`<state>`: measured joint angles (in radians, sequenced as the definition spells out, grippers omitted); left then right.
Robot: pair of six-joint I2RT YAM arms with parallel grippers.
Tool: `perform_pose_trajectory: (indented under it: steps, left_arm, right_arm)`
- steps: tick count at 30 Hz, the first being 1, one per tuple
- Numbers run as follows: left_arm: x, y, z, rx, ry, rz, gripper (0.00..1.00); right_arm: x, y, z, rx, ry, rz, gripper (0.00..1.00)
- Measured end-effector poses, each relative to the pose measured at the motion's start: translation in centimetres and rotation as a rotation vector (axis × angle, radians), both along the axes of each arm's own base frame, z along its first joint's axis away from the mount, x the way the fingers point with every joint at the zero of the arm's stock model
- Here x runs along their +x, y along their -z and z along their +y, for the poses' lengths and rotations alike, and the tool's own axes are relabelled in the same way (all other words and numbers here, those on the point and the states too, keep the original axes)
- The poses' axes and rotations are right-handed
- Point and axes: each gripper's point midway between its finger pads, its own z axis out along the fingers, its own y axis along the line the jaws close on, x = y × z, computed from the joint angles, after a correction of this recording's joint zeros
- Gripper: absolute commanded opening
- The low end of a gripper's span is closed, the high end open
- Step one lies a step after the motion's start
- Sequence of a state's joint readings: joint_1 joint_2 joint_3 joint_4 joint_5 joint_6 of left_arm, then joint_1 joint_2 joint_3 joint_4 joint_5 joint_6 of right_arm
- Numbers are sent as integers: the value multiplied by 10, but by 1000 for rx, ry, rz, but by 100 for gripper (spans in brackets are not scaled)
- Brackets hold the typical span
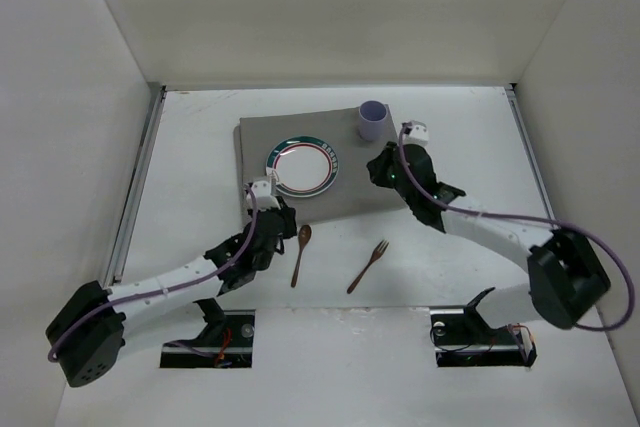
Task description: Set the dinner table for one person
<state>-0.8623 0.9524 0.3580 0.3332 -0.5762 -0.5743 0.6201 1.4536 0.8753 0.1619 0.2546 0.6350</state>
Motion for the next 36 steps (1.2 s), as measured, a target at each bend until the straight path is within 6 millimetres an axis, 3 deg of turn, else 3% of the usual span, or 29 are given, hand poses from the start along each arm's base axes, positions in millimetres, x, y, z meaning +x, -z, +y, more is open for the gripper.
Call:
perform_pose_trajectory:
  steps: [3, 6, 8, 11, 15, 24, 27, 30, 36]
  left_arm:
    - [-18, 17, -10, 79, 73, 67, 28]
    - [-34, 42, -16, 181, 126, 156, 39]
    - [-42, 56, -18, 240, 146, 209, 39]
    - [-53, 74, -19, 301, 160, 273, 39]
    - [-66, 86, -18, 334, 170, 321, 39]
    - [-85, 100, -19, 377, 190, 366, 32]
    - [-86, 103, -17, 386, 186, 376, 25]
    - [-85, 104, -16, 390, 178, 374, 10]
    - [-80, 94, -27, 371, 182, 368, 6]
  right_arm:
    - [-23, -15, -29, -4, 48, -64, 11]
    - [-43, -29, -56, 13, 104, -131, 22]
    - [-53, -34, -70, 31, 133, -169, 28]
    - [-62, -26, -85, 34, 166, -183, 36]
    - [-62, -8, -102, 21, 211, -153, 40]
    - [-59, 3, -95, 27, 186, -126, 40]
    - [-59, 3, -93, 31, 180, -126, 40]
    - [-59, 3, -92, 33, 176, -124, 40]
    - [-58, 2, -93, 42, 180, -126, 40]
